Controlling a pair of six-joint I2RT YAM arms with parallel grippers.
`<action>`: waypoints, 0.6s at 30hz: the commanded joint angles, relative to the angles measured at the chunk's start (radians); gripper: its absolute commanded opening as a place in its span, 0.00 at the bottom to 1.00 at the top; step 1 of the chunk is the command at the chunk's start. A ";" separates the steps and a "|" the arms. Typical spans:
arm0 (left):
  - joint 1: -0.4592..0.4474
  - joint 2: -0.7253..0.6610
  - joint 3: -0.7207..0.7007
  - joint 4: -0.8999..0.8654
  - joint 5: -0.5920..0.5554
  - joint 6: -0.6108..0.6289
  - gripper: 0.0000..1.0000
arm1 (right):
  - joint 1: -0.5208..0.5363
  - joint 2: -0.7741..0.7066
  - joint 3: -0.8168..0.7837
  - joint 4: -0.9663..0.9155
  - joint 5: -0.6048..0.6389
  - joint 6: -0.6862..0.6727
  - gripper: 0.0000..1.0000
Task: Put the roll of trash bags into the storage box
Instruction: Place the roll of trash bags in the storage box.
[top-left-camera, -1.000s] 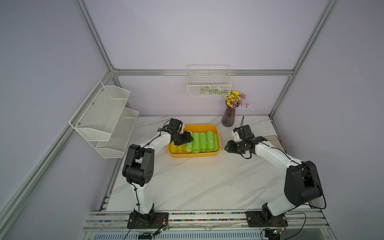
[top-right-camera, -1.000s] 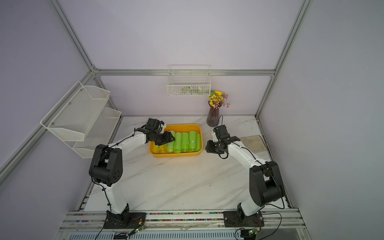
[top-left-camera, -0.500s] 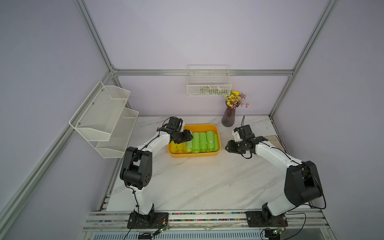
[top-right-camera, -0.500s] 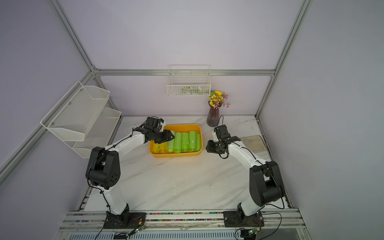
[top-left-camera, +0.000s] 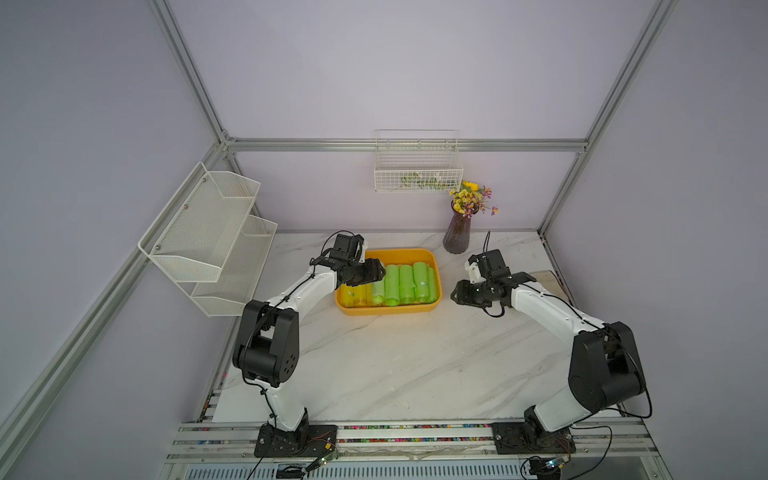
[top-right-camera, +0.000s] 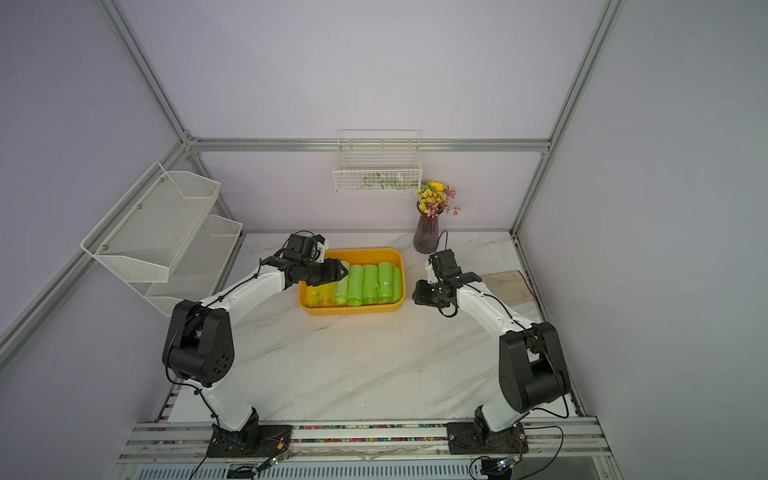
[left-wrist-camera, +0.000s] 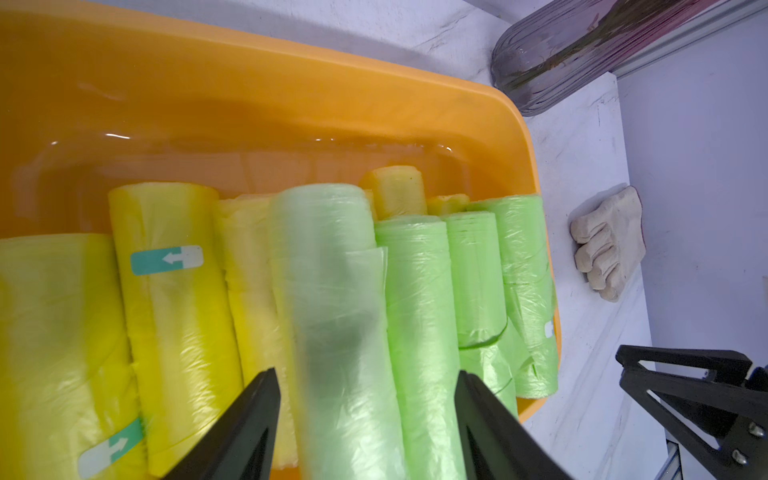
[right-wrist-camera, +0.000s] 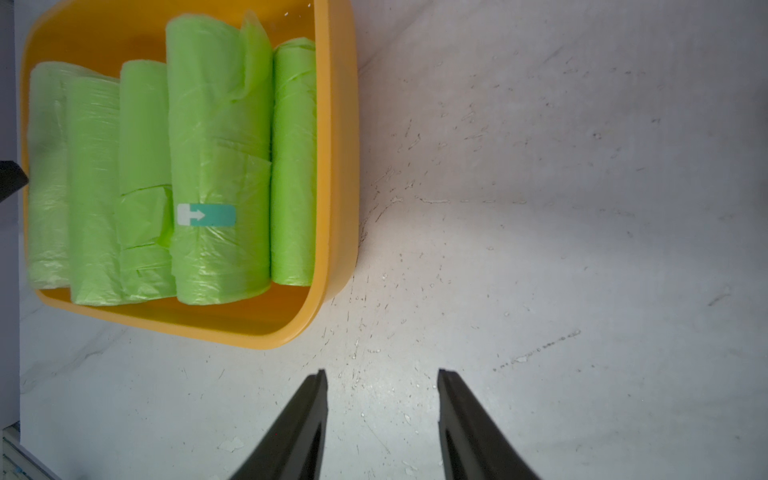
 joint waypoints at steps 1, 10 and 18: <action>0.020 -0.057 -0.025 0.061 -0.040 0.013 0.69 | -0.008 -0.018 -0.008 0.022 0.014 -0.007 0.48; 0.062 -0.180 -0.190 0.148 -0.218 0.023 0.74 | -0.010 -0.090 -0.063 0.097 0.064 0.010 0.46; 0.077 -0.280 -0.323 0.264 -0.352 0.059 1.00 | -0.010 -0.209 -0.157 0.246 0.118 0.011 0.46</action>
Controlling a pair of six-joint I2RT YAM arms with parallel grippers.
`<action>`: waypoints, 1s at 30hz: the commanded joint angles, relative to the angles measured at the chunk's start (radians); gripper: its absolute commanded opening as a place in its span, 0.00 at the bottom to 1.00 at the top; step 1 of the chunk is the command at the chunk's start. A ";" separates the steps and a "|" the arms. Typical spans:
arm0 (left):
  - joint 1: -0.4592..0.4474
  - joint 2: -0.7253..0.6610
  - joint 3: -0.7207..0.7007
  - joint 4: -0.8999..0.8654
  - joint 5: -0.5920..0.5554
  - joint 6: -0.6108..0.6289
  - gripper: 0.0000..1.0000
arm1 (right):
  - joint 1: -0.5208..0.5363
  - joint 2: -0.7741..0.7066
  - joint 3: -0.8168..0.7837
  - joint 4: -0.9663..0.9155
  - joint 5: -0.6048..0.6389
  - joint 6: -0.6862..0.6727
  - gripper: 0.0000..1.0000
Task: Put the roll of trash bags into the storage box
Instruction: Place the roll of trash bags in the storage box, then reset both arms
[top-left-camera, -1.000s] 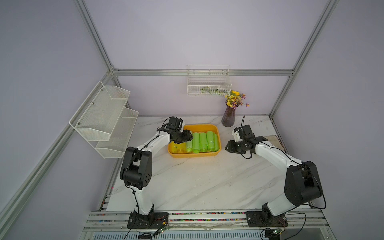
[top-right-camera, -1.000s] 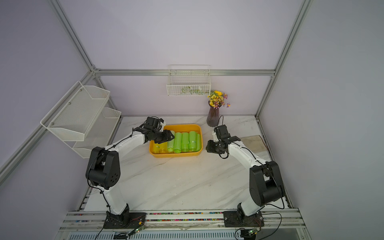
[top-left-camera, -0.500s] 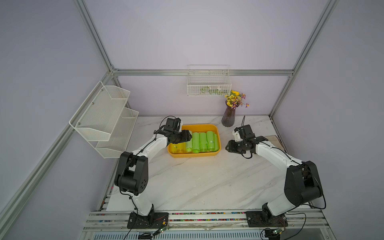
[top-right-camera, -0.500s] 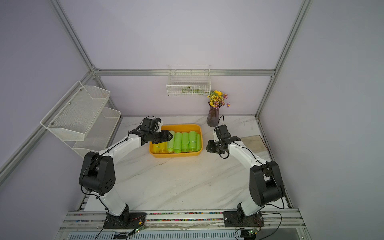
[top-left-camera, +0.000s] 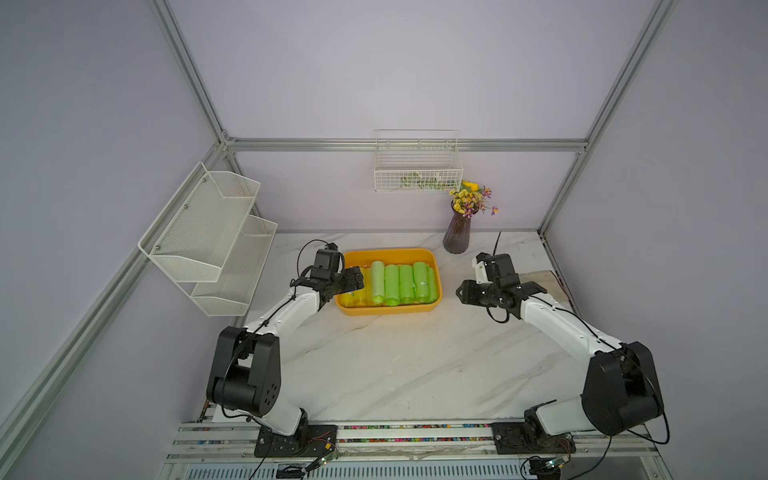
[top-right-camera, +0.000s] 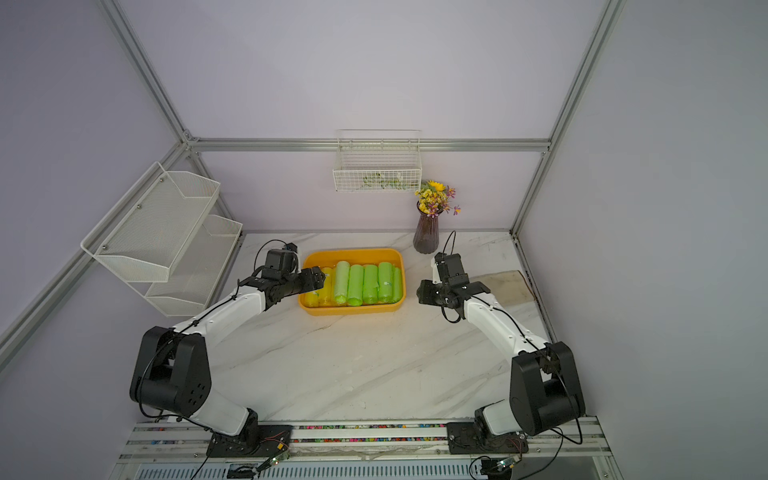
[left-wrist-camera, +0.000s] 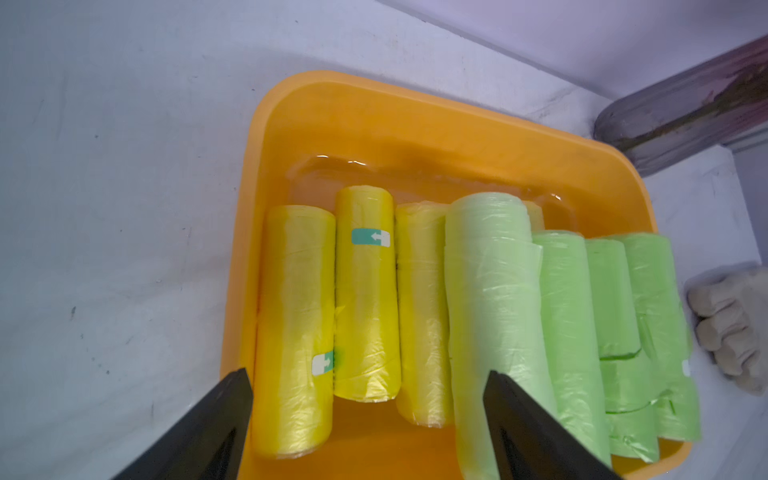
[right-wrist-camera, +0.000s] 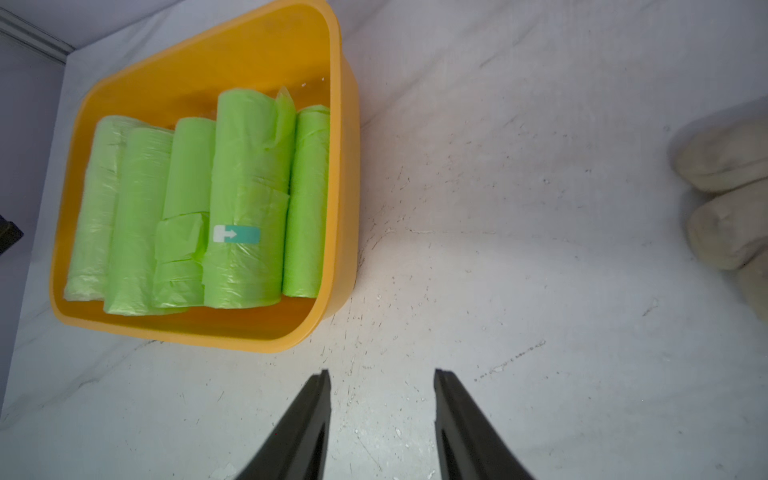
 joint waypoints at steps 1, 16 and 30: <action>0.007 -0.077 -0.054 0.128 -0.111 0.031 1.00 | -0.009 -0.073 -0.056 0.132 0.055 0.010 0.46; 0.015 -0.169 -0.233 0.304 -0.586 0.236 1.00 | -0.009 -0.373 -0.455 0.641 0.335 -0.143 0.99; 0.101 -0.068 -0.368 0.691 -0.554 0.342 1.00 | -0.010 -0.287 -0.635 0.979 0.553 -0.262 0.99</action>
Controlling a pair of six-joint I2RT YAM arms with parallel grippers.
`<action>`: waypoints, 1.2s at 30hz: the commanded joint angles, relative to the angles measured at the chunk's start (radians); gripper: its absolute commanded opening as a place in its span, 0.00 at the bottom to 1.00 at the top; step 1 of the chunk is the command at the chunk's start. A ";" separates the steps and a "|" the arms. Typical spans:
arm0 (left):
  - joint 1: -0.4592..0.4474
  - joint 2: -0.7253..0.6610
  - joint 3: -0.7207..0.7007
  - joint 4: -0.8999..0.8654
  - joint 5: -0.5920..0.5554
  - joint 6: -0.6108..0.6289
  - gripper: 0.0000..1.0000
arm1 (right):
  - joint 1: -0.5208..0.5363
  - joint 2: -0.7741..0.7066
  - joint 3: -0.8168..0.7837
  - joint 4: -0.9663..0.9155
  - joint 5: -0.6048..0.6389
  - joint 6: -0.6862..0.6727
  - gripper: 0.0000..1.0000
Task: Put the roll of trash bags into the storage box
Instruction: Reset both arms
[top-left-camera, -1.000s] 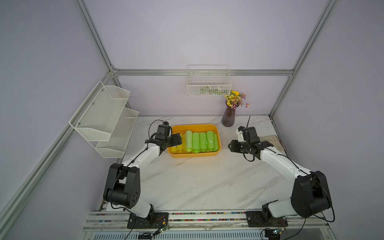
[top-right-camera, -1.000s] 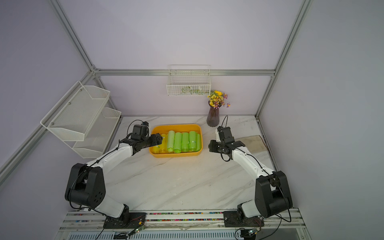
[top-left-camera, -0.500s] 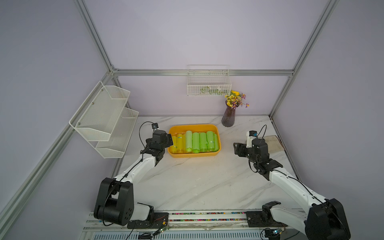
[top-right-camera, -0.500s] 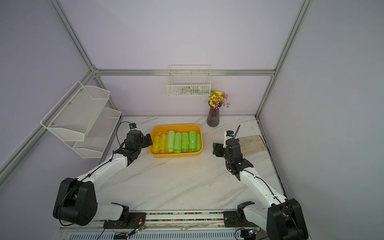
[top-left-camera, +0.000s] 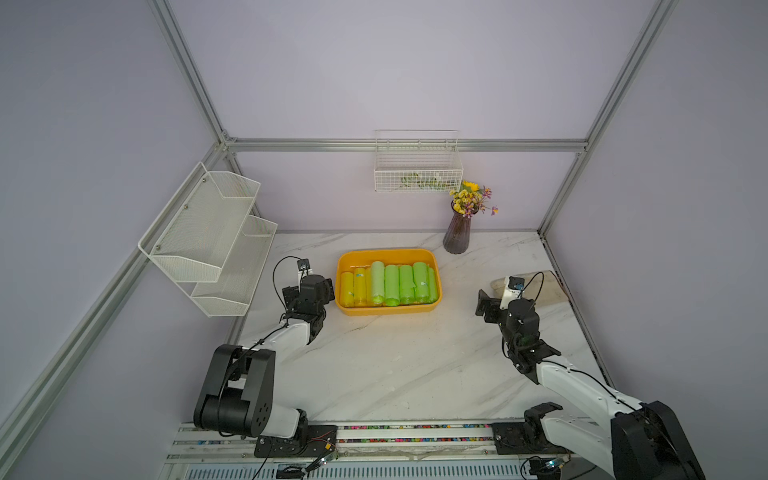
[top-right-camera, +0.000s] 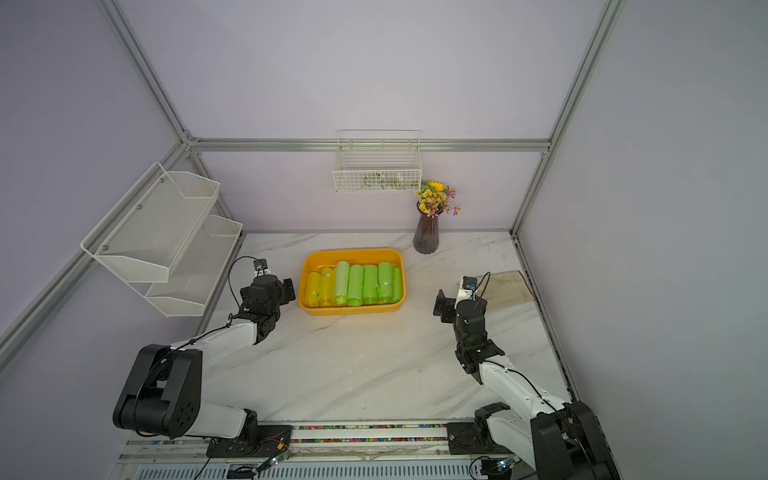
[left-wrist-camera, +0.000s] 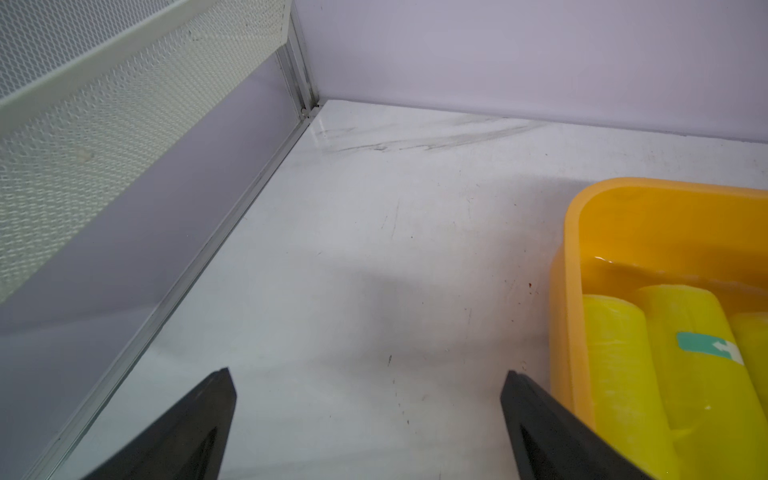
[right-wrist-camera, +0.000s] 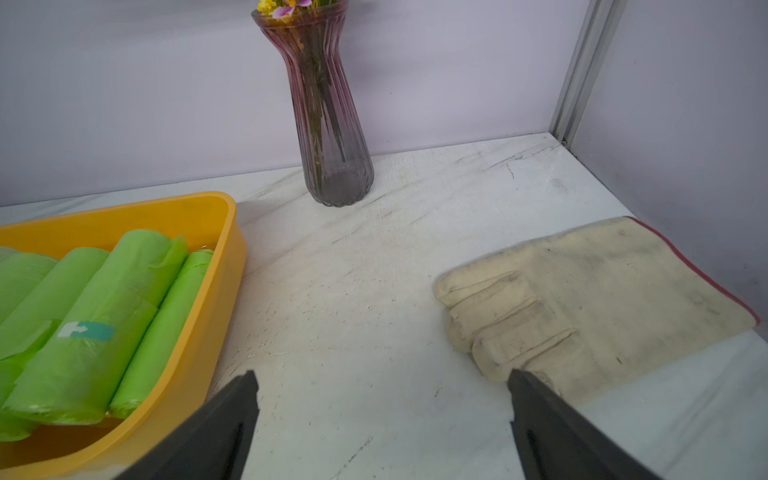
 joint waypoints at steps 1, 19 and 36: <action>0.019 0.019 0.002 0.173 0.004 0.075 1.00 | -0.005 0.066 -0.033 0.210 0.077 -0.063 0.99; 0.098 0.181 -0.011 0.408 0.213 0.064 1.00 | -0.023 0.312 -0.001 0.407 0.058 -0.085 0.98; 0.102 -0.017 -0.227 0.409 0.145 0.129 1.00 | -0.073 0.272 -0.038 0.422 0.025 -0.053 0.98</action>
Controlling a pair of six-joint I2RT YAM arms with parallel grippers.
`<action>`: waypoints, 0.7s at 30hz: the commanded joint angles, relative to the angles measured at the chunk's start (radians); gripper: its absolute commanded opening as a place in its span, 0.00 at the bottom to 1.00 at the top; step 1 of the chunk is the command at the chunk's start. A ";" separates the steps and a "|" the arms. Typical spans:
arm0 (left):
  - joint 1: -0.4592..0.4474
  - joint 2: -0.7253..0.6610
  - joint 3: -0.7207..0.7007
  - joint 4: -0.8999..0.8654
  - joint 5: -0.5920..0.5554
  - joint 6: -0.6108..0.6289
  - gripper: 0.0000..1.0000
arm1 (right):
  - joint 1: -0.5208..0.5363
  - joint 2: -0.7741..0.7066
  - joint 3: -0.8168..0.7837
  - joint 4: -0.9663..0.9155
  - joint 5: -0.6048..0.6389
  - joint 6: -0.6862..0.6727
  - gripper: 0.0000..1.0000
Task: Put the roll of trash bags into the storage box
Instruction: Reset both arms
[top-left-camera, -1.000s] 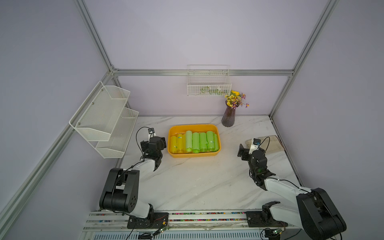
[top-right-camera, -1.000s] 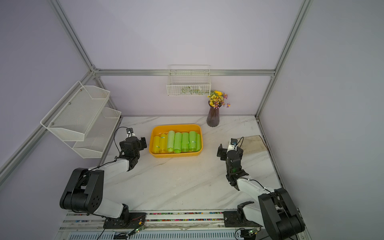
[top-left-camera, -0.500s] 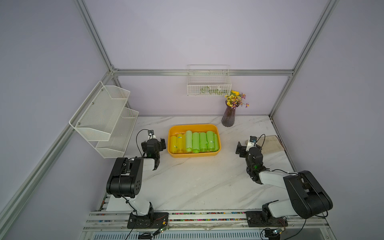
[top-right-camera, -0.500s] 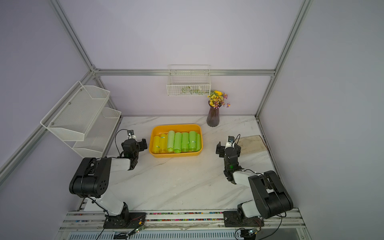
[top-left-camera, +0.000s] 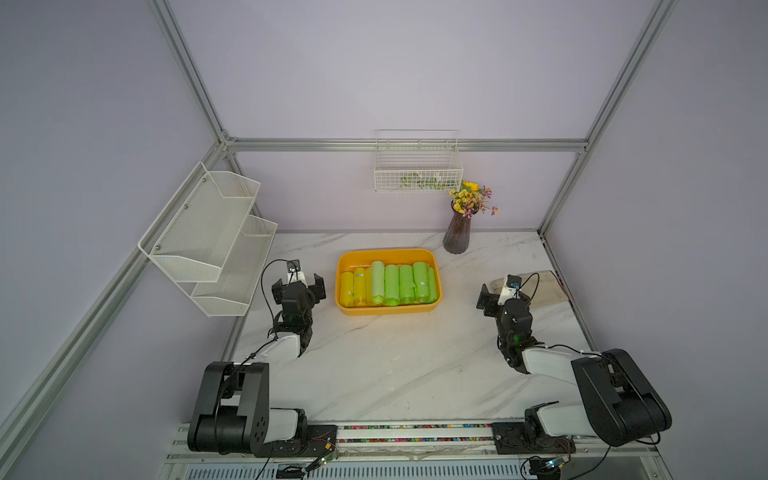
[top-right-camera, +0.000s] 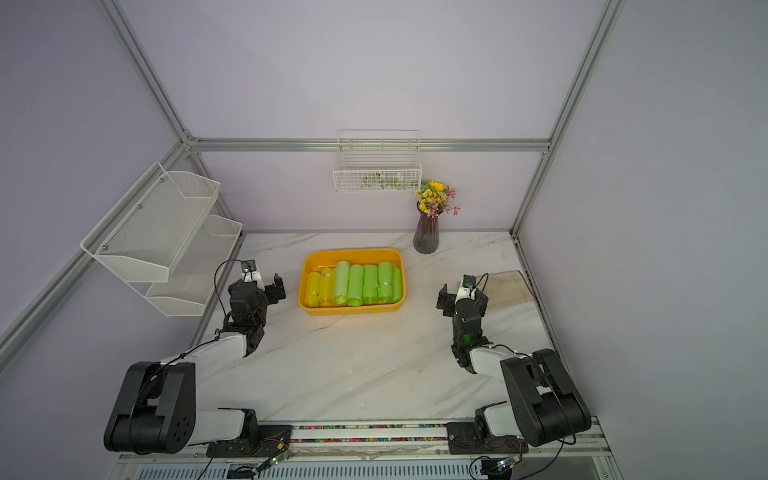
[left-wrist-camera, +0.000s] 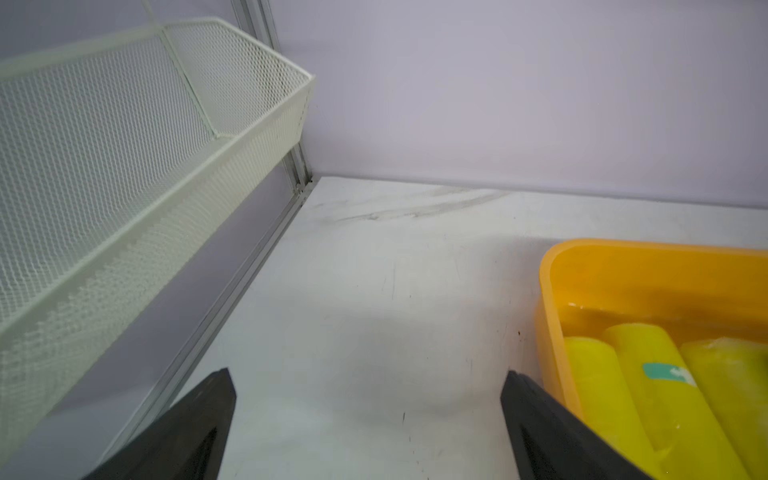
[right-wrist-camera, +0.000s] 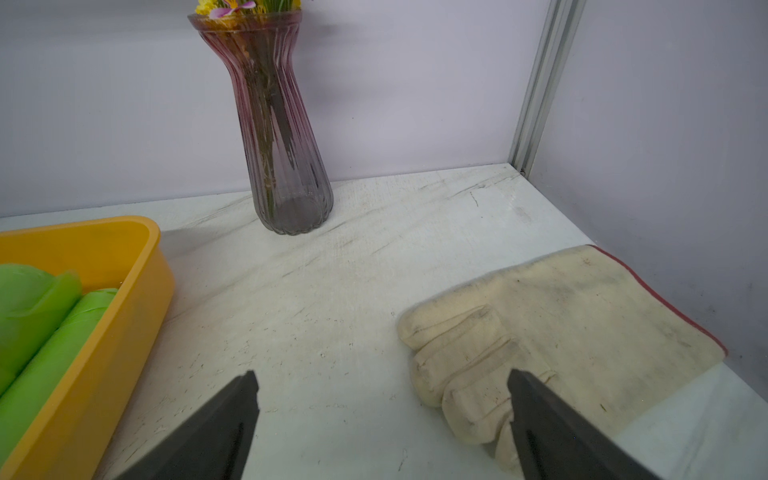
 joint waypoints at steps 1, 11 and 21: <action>0.004 0.095 -0.058 0.194 -0.031 -0.008 1.00 | -0.025 -0.020 -0.006 0.019 -0.029 0.028 0.99; 0.013 0.188 -0.114 0.380 -0.005 -0.010 1.00 | -0.083 0.021 -0.010 0.116 -0.034 -0.036 0.99; 0.013 0.190 -0.111 0.379 -0.003 -0.004 1.00 | -0.106 0.191 -0.050 0.347 -0.069 -0.041 0.99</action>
